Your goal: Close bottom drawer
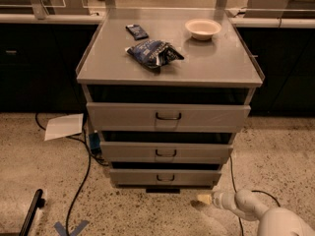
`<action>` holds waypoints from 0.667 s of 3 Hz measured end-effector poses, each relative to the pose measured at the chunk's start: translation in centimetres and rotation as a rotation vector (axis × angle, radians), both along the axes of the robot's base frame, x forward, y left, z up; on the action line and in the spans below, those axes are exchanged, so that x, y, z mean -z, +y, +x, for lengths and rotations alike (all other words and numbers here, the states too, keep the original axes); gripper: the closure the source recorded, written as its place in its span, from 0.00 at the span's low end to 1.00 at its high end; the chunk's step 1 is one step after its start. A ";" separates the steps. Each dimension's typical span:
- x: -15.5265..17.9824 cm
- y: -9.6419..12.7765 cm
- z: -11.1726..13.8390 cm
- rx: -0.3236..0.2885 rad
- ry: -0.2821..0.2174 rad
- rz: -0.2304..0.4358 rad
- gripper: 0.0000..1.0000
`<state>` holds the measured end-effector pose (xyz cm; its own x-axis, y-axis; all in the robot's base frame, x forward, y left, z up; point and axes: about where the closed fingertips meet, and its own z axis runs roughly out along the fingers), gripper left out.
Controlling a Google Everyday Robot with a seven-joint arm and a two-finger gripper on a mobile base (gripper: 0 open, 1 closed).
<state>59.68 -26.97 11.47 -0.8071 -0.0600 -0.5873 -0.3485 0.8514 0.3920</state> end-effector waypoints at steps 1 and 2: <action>0.0 0.0 0.0 0.000 0.000 0.000 0.00; 0.0 0.0 0.0 0.000 0.000 0.000 0.00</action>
Offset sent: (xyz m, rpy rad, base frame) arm 0.0000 0.0000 0.0000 0.0000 0.0000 0.0000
